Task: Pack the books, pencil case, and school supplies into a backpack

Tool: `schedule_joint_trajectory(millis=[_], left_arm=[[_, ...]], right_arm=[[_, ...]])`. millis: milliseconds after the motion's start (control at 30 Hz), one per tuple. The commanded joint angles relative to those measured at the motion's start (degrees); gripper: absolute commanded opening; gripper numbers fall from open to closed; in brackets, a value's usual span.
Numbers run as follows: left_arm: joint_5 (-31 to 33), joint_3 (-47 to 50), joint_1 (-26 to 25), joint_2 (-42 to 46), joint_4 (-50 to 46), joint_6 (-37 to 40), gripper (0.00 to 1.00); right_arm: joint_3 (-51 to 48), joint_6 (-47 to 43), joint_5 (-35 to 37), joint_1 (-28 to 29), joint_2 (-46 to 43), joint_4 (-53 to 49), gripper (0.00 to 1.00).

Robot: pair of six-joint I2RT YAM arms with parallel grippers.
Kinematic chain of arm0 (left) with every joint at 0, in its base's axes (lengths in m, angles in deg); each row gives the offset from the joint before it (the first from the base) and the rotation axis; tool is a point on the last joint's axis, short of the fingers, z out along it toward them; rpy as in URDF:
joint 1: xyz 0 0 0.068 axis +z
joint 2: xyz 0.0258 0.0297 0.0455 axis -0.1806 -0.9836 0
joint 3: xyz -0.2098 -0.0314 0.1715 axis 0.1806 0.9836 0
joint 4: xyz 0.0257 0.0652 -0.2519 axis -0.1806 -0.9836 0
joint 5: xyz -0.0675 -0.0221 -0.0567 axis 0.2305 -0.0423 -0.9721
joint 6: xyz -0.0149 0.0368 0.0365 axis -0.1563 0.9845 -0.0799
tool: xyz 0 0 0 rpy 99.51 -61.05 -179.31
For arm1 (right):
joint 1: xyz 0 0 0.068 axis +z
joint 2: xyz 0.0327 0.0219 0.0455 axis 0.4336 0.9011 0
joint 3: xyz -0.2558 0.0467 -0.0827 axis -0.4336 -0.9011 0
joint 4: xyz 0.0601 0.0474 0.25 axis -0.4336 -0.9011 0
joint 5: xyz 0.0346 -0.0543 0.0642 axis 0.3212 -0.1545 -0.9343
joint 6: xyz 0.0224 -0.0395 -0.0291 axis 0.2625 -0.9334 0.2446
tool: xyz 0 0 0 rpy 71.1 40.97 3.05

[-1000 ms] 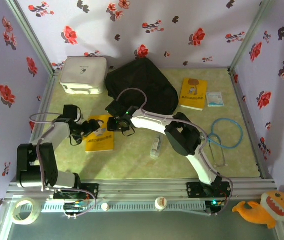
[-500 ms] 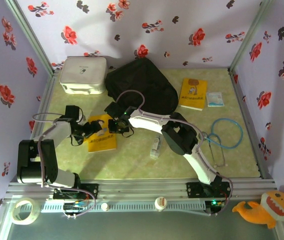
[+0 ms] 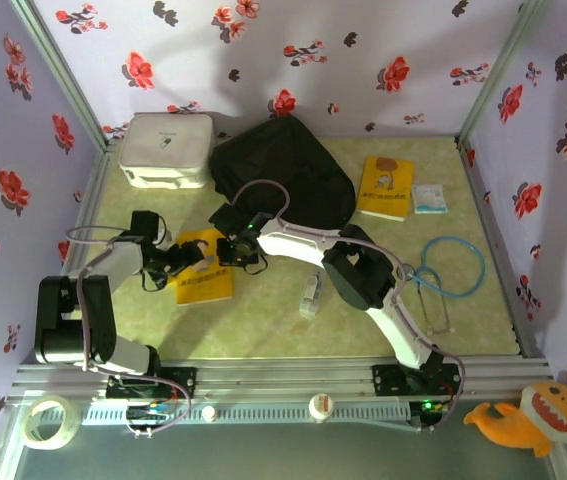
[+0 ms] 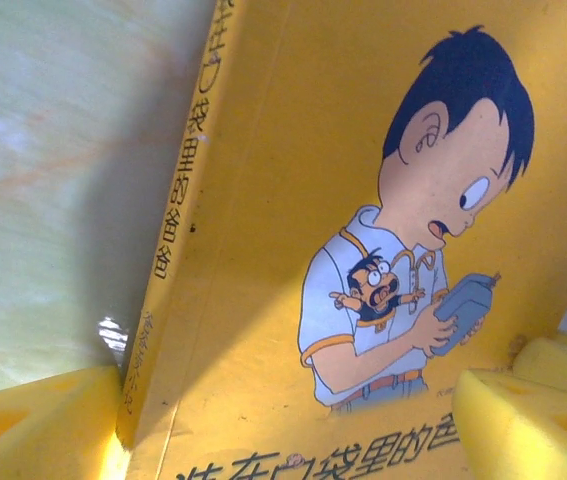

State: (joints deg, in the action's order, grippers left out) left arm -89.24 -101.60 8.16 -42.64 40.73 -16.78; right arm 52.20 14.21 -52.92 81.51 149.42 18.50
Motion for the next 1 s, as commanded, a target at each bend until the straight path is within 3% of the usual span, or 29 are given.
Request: schedule_joint_trajectory(millis=[0, 267, 500, 633, 967], left_arm=[[-10.53, -1.12, -0.73, 3.1, 0.33, -1.57, 0.82], [-13.96, -2.26, -2.33, 9.81, -5.45, -0.66, 0.72], [-17.38, 0.51, -3.02, 11.75, 4.52, -9.71, 0.57], [-14.62, 0.98, -3.47, 10.54, 5.62, -11.0, 0.48], [-7.54, -1.25, -3.56, 11.69, -1.4, -6.81, 0.39]], right_arm=[[-2.42, 1.45, -0.46, -0.58, 2.22, -2.11, 0.17], [-4.08, 3.51, -2.97, -0.88, 1.72, 2.29, 0.14], [-5.21, 4.12, -2.79, -1.31, 1.54, 2.74, 0.13], [-5.94, 4.21, -2.54, -1.4, 1.08, 3.05, 0.14], [-7.44, 4.43, -2.02, -1.6, -1.68, 4.06, 0.16]])
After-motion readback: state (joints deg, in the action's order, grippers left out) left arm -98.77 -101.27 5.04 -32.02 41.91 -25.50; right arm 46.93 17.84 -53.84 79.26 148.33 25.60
